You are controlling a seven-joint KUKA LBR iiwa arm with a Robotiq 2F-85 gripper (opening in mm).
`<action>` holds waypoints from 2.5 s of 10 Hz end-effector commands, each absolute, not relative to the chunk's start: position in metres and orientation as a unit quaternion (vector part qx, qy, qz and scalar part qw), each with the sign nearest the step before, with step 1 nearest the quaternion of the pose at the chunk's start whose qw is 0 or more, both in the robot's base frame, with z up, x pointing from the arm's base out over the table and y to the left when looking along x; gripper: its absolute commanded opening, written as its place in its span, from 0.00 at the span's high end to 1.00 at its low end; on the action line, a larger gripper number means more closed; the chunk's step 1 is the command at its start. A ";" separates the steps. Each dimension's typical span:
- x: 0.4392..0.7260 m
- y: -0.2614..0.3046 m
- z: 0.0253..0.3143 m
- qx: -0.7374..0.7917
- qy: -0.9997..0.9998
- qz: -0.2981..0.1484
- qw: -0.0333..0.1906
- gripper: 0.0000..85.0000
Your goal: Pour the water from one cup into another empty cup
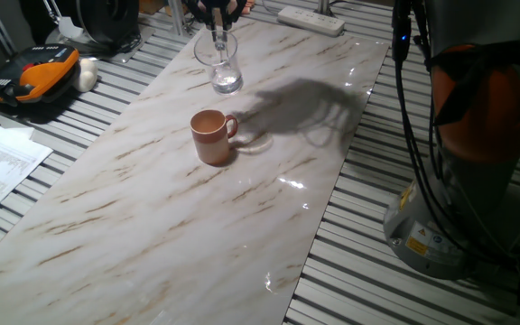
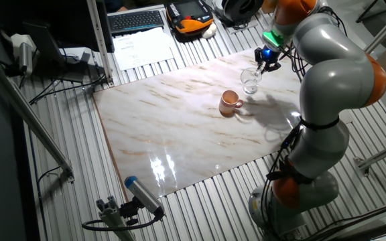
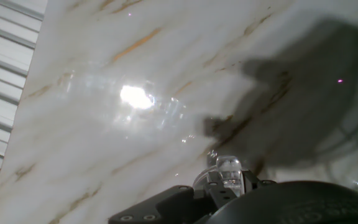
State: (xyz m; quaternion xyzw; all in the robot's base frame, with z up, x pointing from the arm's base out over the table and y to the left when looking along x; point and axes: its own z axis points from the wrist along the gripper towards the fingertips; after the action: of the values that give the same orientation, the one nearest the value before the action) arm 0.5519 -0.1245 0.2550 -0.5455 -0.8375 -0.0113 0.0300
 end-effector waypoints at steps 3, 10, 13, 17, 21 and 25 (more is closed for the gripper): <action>0.552 -0.124 0.256 -0.533 -0.846 0.014 0.028 1.00; 0.553 -0.123 0.255 -0.512 -0.857 0.044 0.027 1.00; 0.552 -0.125 0.254 -0.506 -0.859 0.073 0.023 1.00; 0.552 -0.126 0.253 -0.512 -0.855 0.081 0.016 1.00; 0.551 -0.132 0.256 -0.522 -0.844 0.120 0.000 1.00; 0.551 -0.132 0.257 -0.539 -0.833 0.126 -0.011 1.00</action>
State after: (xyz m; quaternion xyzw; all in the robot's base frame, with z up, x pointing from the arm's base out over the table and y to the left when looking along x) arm 0.5515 -0.1315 0.2568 -0.5390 -0.8328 0.1259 -0.0110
